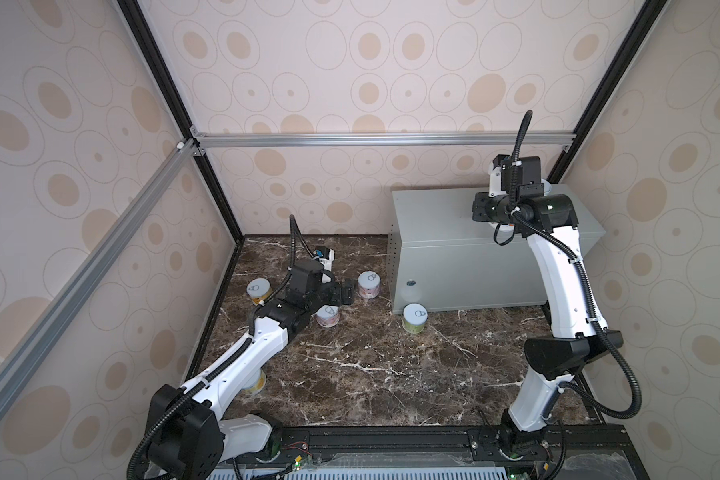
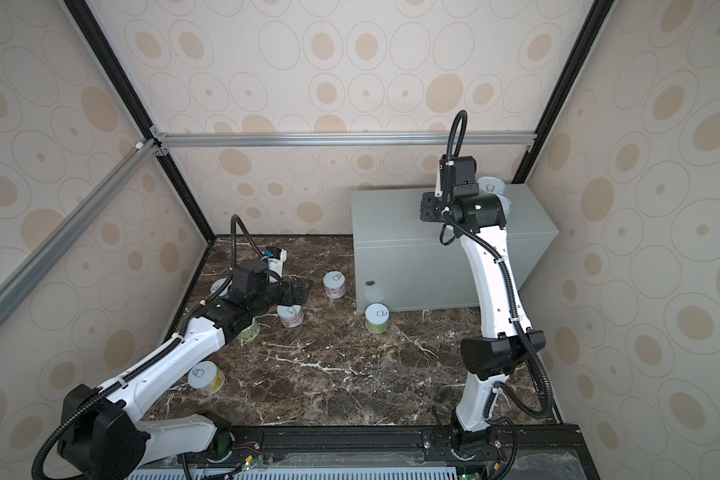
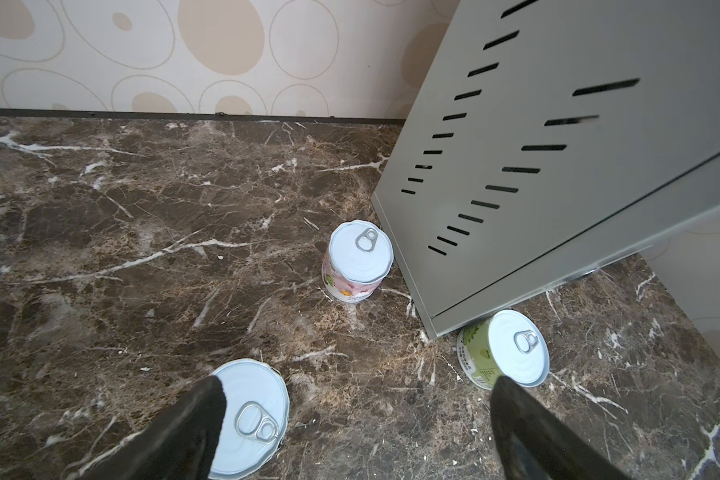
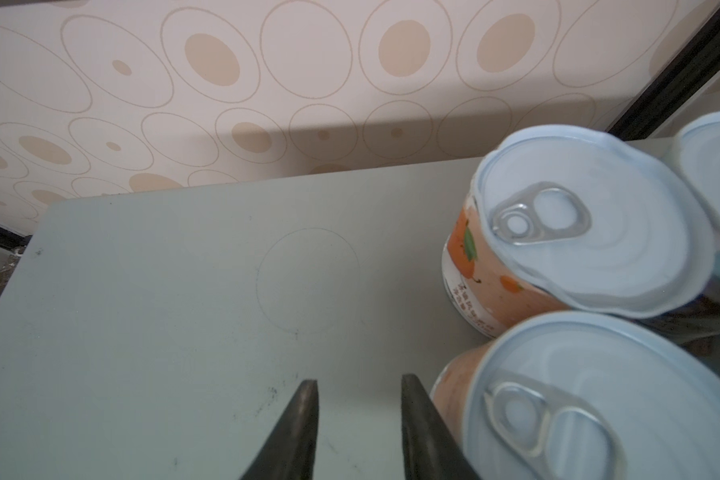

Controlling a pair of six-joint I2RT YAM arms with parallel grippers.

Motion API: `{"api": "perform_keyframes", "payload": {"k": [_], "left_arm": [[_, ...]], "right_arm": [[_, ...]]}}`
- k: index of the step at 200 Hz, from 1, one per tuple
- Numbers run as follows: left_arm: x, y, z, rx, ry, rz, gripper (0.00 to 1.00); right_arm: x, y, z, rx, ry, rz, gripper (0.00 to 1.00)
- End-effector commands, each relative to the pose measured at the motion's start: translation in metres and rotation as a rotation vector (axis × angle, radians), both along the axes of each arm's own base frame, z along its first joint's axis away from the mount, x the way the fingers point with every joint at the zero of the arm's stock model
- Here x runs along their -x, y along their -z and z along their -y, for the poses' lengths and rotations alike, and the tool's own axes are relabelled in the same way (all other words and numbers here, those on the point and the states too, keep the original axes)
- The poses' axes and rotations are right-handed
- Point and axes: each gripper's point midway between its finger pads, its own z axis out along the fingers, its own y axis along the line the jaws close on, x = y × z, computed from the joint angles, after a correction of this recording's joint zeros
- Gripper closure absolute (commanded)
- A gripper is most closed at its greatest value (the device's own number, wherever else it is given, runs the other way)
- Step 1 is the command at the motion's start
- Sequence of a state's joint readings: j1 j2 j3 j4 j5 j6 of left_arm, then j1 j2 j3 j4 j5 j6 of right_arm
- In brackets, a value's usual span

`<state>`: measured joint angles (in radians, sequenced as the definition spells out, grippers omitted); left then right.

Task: Place and organize the canned foods onto the counter
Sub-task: 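Open the right gripper and release the can on the cabinet top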

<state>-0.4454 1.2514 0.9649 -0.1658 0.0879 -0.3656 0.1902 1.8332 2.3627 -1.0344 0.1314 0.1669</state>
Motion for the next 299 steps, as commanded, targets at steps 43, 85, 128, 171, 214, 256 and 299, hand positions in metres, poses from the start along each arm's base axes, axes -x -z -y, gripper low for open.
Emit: {"api": "perform_keyframes", "payload": {"k": [43, 85, 128, 171, 214, 256, 299], "left_arm": [[-0.002, 0.001, 0.004, -0.006, 0.01, 0.0, 0.01], [-0.002, 0.002, 0.003, -0.009, 0.008, -0.001, 0.01], [-0.002, 0.002, 0.003, -0.011, 0.007, -0.002, 0.01], [-0.003, 0.002, 0.004, -0.011, 0.008, -0.001, 0.01], [-0.003, 0.002, 0.001, -0.019, -0.001, 0.0, 0.01], [-0.006, 0.002, -0.002, -0.02, -0.013, 0.0, 0.01], [-0.009, 0.002, -0.01, -0.036, -0.039, 0.001, 0.01]], "right_arm": [[-0.003, 0.016, 0.014, 0.006, 0.013, -0.053, 0.65], [-0.005, 0.017, 0.014, 0.004, 0.005, -0.055, 0.65], [-0.007, 0.015, 0.019, 0.004, 0.015, -0.052, 0.65], [-0.008, 0.016, 0.017, -0.011, 0.001, -0.054, 0.65], [-0.005, 0.01, 0.006, -0.05, -0.047, -0.039, 0.63], [0.004, -0.006, -0.006, -0.007, -0.082, 0.005, 0.57], [0.023, -0.03, -0.023, 0.027, -0.12, 0.06, 0.46]]}}
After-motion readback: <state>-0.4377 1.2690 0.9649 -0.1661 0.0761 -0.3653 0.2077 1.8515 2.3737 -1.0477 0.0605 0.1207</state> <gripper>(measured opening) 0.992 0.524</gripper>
